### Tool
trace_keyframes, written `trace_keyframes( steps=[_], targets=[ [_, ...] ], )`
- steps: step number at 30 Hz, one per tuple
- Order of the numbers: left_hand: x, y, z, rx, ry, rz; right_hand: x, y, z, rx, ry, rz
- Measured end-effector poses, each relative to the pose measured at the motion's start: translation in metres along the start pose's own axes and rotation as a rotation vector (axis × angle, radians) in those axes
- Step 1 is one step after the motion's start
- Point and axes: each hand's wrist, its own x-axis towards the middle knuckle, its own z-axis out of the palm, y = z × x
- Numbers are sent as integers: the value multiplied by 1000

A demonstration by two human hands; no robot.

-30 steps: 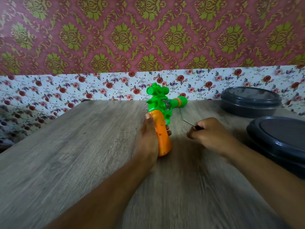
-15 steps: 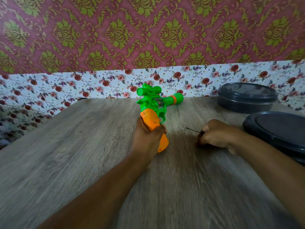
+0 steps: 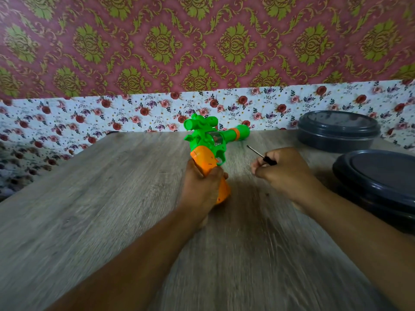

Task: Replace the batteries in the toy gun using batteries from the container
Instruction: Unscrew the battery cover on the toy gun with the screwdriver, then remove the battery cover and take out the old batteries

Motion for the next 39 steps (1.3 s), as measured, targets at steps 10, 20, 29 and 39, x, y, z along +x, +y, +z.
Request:
trace_keyframes(
  steps=[10, 20, 29, 39],
  targets=[
    [0, 2, 0, -48, 15, -42, -27, -19, 30, 20, -157, -130],
    [1, 3, 0, -241, -80, -158, -36, -29, 29, 107, -220, 27],
    [-6, 10, 2, -233, -106, -139, -40, -29, 34, 125, -183, 84],
    [-2, 10, 1, -227, -94, -160, -12, -22, 4, 603, -250, 391]
  ],
)
